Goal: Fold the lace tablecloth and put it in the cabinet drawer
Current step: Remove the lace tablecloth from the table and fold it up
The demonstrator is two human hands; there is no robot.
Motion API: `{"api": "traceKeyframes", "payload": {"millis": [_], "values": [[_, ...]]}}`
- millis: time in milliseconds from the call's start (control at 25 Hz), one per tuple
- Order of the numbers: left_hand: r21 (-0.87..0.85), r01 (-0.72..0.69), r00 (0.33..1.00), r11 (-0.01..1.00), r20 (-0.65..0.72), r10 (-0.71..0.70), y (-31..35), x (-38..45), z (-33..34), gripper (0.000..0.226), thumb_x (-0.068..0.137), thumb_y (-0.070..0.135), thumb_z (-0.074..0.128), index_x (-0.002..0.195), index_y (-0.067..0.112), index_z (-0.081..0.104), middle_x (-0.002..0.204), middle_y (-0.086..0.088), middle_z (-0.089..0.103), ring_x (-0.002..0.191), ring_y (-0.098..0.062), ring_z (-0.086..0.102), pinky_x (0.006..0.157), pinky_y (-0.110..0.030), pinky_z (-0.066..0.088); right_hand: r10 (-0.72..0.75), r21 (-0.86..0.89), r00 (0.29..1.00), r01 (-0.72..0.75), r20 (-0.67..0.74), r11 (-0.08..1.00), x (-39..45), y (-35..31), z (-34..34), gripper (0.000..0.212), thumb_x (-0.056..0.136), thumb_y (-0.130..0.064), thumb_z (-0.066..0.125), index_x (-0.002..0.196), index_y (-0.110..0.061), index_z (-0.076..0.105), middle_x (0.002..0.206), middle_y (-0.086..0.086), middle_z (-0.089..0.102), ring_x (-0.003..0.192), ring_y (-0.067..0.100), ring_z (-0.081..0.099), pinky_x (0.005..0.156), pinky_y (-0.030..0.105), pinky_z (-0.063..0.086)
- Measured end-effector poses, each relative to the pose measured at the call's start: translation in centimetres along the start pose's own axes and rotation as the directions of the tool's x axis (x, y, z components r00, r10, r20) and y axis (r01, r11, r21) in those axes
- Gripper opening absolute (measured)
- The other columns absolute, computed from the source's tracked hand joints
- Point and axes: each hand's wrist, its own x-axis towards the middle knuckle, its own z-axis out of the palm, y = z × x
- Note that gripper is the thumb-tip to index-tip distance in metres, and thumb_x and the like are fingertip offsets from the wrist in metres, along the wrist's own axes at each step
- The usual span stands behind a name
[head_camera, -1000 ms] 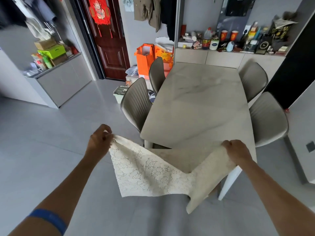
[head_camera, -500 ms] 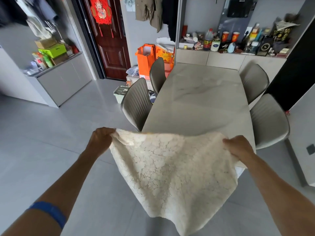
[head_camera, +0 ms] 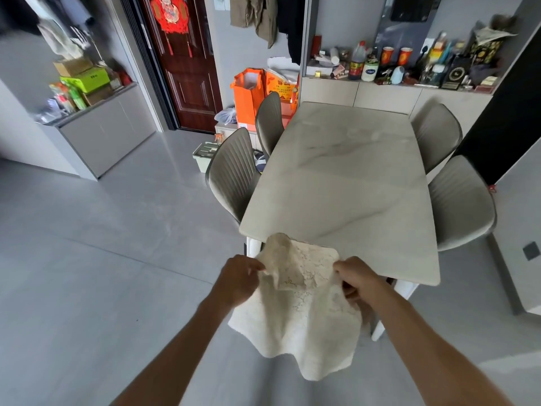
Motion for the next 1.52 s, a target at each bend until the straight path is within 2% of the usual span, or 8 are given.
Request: {"api": "traceKeyframes", "payload": {"millis": [240,480,720,880,960,1080,1200,1520], "values": [[-0.055,-0.013,0.992,0.998,0.128,0.020,4.8,-2.3,3.2,0.054,0.059,0.077,0.067,0.066,0.024,0.061,0.064,0.009,0.064,0.059,-0.002,0.059,0.054,-0.019,0.044,0.018,0.490,0.967,-0.146,0.256,0.860,-4.3,-2.2,3.7,0.024,0.095,-0.016,0.046,0.098,-0.001,0.065,0.078,0.017,0.074,0.063,0.027,0.068,0.057,0.033,0.056],[0.139,-0.173,0.973,0.975,-0.130,0.191,4.8,-3.0,4.2,0.013,0.086,0.026,0.063,0.086,0.018,0.073,0.078,0.003,0.073,0.071,-0.014,0.064,0.066,-0.021,0.047,-0.034,0.587,0.946,-0.171,0.322,0.791,-5.9,-1.8,4.0,0.022,0.097,-0.016,0.046,0.094,-0.005,0.064,0.087,0.013,0.077,0.075,0.021,0.070,0.066,0.033,0.052],[0.191,-0.222,0.961,0.956,-0.122,0.247,3.5,-2.5,2.7,0.030,0.087,0.022,0.059,0.059,0.013,0.061,0.054,0.002,0.058,0.049,-0.013,0.044,0.054,-0.015,0.031,-0.055,0.747,0.960,-0.178,0.276,0.641,-5.9,-0.3,1.5,0.017,0.098,-0.013,0.047,0.102,-0.005,0.062,0.093,0.017,0.077,0.072,0.023,0.067,0.063,0.034,0.053],[0.110,-0.283,0.952,0.953,-0.088,0.293,3.8,-2.0,0.8,0.018,0.080,0.020,0.069,0.063,0.017,0.072,0.059,0.010,0.065,0.052,-0.007,0.054,0.057,-0.012,0.038,-0.228,0.289,0.972,0.235,-0.058,0.928,-5.3,1.1,-0.7,0.019,0.087,-0.026,0.059,0.078,-0.012,0.069,0.067,0.002,0.073,0.050,0.010,0.059,0.059,0.033,0.053],[0.048,-0.300,0.951,0.953,-0.068,0.303,4.4,-1.6,-0.7,0.008,0.072,0.020,0.072,0.065,0.020,0.074,0.059,0.019,0.067,0.056,-0.004,0.062,0.059,-0.014,0.045,-0.579,-0.089,0.754,0.583,-0.310,0.807,-4.6,1.4,-2.7,0.012,0.083,-0.016,0.055,0.082,-0.024,0.064,0.075,-0.014,0.068,0.058,0.001,0.056,0.062,0.027,0.049],[-0.019,-0.309,0.950,0.951,-0.065,0.307,5.6,-1.1,-2.3,0.008,0.068,0.014,0.073,0.060,0.012,0.072,0.056,0.029,0.064,0.056,0.004,0.062,0.055,-0.014,0.048,-0.759,-0.476,0.612,0.748,0.221,0.463,-3.7,1.0,-4.0,0.064,0.072,0.004,0.047,0.120,-0.037,0.058,0.097,-0.023,0.053,0.084,0.006,0.047,0.070,0.018,0.038],[-0.024,-0.338,0.940,0.941,-0.059,0.336,6.2,-0.6,-3.8,0.013,0.066,0.011,0.073,0.056,0.007,0.066,0.057,0.028,0.065,0.057,0.006,0.064,0.054,-0.011,0.047,-0.762,-0.633,0.501,0.758,0.411,0.157,-3.1,0.3,-4.2,0.081,0.069,0.004,0.050,0.139,-0.037,0.046,0.125,-0.019,0.057,0.089,0.010,0.043,0.076,0.029,0.045],[-0.060,-0.371,0.929,0.927,-0.014,0.371,5.7,-1.3,-7.3,0.009,0.065,0.017,0.076,0.068,0.026,0.077,0.064,0.010,0.071,0.062,-0.011,0.068,0.064,-0.028,0.059,-0.442,-0.634,0.700,0.707,0.561,0.313,-4.7,-3.8,-4.5,0.049,0.073,-0.031,0.064,0.122,-0.032,0.057,0.121,-0.011,0.057,0.110,0.017,0.055,0.092,0.039,0.050]]}}
